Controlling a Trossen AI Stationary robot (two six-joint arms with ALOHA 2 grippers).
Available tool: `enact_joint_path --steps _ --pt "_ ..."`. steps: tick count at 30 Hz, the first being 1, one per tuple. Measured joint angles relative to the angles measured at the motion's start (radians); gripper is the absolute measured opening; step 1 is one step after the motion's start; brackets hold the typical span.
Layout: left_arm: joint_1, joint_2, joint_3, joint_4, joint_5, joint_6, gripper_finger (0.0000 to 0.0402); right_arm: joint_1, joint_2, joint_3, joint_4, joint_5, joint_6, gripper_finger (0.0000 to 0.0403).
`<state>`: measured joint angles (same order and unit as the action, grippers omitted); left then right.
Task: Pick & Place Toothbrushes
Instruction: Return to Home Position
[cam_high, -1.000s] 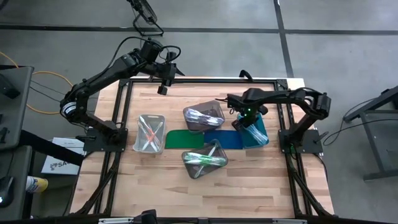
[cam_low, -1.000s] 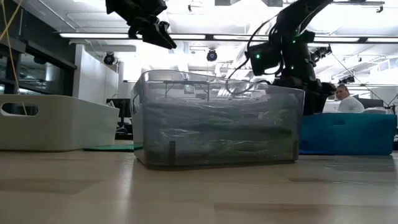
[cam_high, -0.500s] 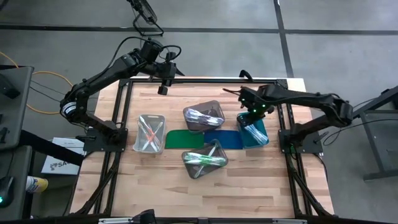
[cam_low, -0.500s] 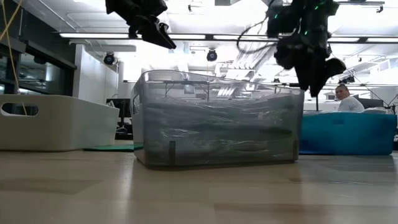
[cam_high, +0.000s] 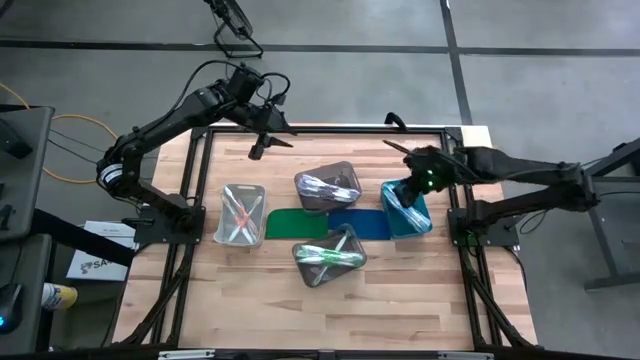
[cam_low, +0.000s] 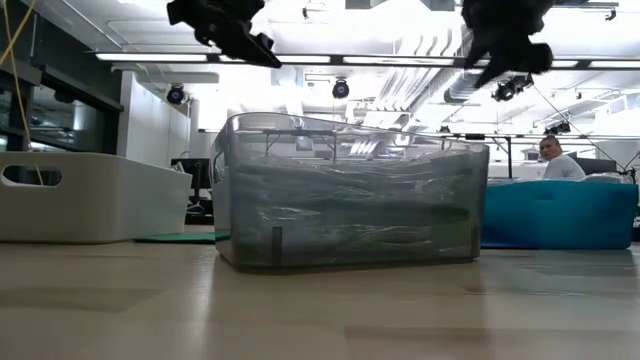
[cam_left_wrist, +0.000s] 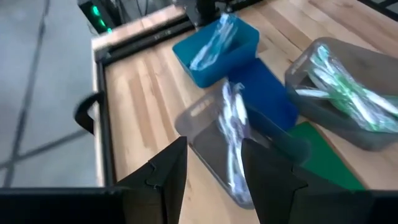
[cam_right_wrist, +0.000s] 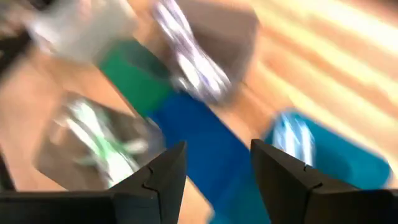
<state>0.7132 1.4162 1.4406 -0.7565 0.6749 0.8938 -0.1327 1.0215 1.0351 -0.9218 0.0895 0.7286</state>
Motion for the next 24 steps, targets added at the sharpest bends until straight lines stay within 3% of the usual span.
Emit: enact_joint_path --steps 4,10,17,24 --pt "0.0 -0.003 -0.009 -0.058 -0.009 -0.018 0.0147 0.117 -0.039 -0.037 0.252 0.125 -0.029 0.0171" --pt "-0.028 -0.104 -0.18 0.042 -0.009 -0.087 0.0147 0.211 -0.052 -0.265 0.795 0.139 -0.06 0.0171" --pt "-0.056 -0.381 -0.515 0.287 -0.005 -0.279 0.0147 0.263 -0.053 -0.571 1.447 0.135 -0.069 0.0171" --pt "-0.169 -0.689 -0.753 0.463 -0.05 -0.574 0.0147 0.265 -0.135 -0.785 1.765 0.093 -0.091 0.0171"
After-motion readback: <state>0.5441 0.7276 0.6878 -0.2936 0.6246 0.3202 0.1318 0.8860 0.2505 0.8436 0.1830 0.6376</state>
